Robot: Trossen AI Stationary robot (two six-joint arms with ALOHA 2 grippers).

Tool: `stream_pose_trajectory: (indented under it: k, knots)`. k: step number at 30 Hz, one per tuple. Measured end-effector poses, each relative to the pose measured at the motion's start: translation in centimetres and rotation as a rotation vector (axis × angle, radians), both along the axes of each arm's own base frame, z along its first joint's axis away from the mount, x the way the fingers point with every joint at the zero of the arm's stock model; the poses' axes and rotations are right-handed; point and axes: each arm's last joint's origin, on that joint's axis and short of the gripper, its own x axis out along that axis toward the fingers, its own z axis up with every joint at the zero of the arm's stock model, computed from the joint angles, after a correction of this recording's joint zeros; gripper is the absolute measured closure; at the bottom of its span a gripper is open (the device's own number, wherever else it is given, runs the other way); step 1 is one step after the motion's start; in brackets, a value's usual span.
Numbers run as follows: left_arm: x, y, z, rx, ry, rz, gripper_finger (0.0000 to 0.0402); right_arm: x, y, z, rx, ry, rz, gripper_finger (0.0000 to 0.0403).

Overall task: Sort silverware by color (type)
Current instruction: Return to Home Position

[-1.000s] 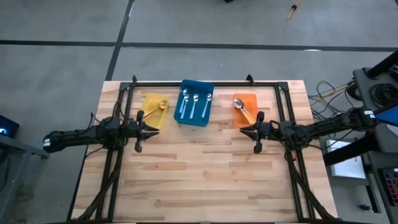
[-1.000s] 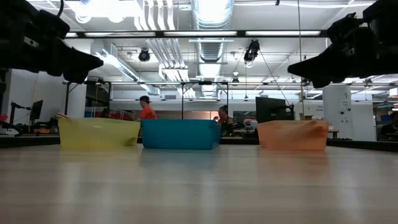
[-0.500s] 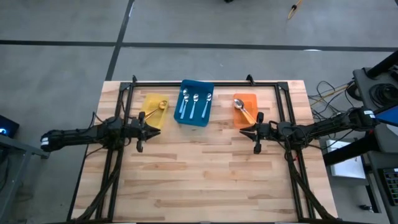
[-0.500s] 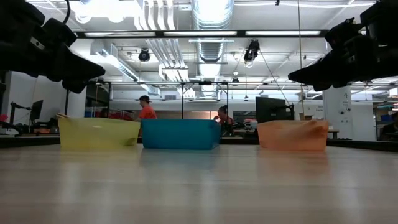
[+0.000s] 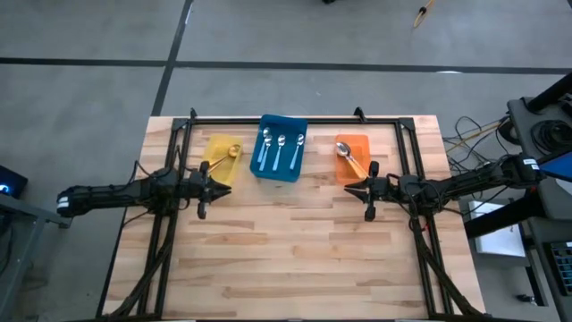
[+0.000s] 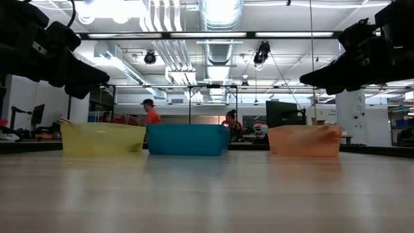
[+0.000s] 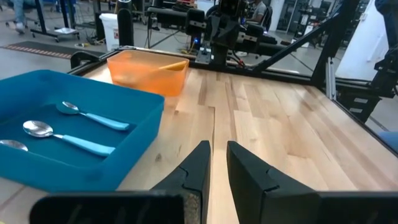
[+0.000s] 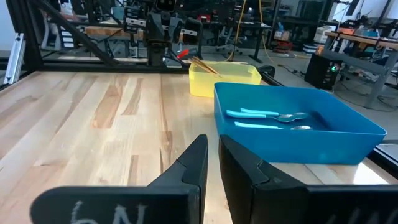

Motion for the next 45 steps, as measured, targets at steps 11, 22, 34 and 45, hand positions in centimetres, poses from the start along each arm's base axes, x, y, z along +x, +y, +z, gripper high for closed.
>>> stream_pose_trajectory:
  k: [11,22,34,45]
  knots:
    - [0.0,0.0,0.0,0.000,0.001,0.000,0.0366,0.0,0.0,0.0,0.000,0.000,0.000,0.0369]
    - [0.0,0.0,0.0,0.000,0.001,0.000,0.0366,0.0,0.0,0.0,0.000,0.000,0.000,0.0369]
    - [0.0,0.0,0.0,0.000,0.001,0.000,0.0366,0.0,0.4,0.2,-0.759,0.107,0.064,0.0369]
    - [0.0,0.0,0.0,0.000,0.001,-0.001,0.0366,-2.5,1.1,3.2,-1.026,-0.080,0.037,0.0369]
